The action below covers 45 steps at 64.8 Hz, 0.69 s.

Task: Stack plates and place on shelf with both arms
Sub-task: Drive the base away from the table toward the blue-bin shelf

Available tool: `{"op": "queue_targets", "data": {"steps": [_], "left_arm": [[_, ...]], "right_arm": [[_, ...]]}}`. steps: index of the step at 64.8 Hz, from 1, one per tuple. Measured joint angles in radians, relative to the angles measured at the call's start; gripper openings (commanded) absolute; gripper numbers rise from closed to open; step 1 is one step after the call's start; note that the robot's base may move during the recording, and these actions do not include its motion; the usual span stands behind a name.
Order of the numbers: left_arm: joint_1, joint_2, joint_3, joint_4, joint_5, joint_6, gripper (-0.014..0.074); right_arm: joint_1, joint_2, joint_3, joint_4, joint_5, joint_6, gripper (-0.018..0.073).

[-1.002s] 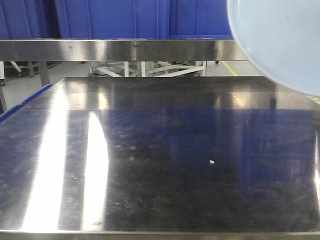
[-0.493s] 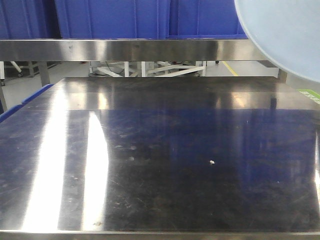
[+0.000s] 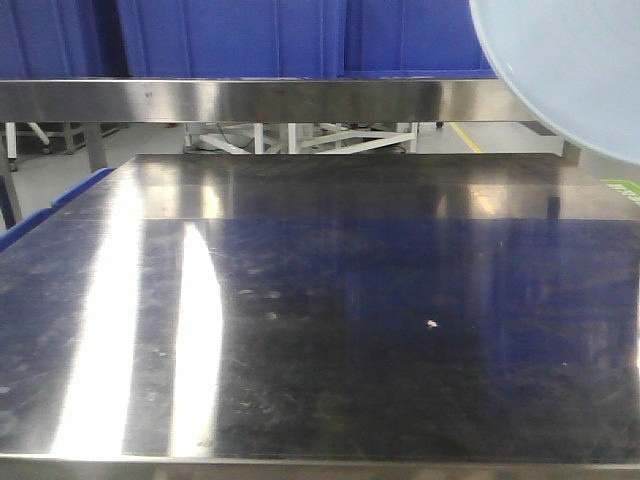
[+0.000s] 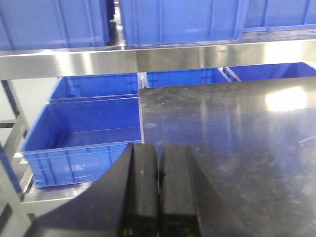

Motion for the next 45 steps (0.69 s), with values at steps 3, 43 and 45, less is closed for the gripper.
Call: {"op": "queue_targets", "data": {"steps": [3, 43, 45], "left_arm": [[0.0, 0.0, 0.0, 0.0, 0.0, 0.0, 0.0082], [0.0, 0.0, 0.0, 0.0, 0.0, 0.0, 0.0082], [0.0, 0.0, 0.0, 0.0, 0.0, 0.0, 0.0082]], "right_arm": [[0.0, 0.0, 0.0, 0.0, 0.0, 0.0, 0.0048], [0.0, 0.0, 0.0, 0.0, 0.0, 0.0, 0.0048], [0.0, 0.0, 0.0, 0.0, 0.0, 0.0, 0.0048]]}}
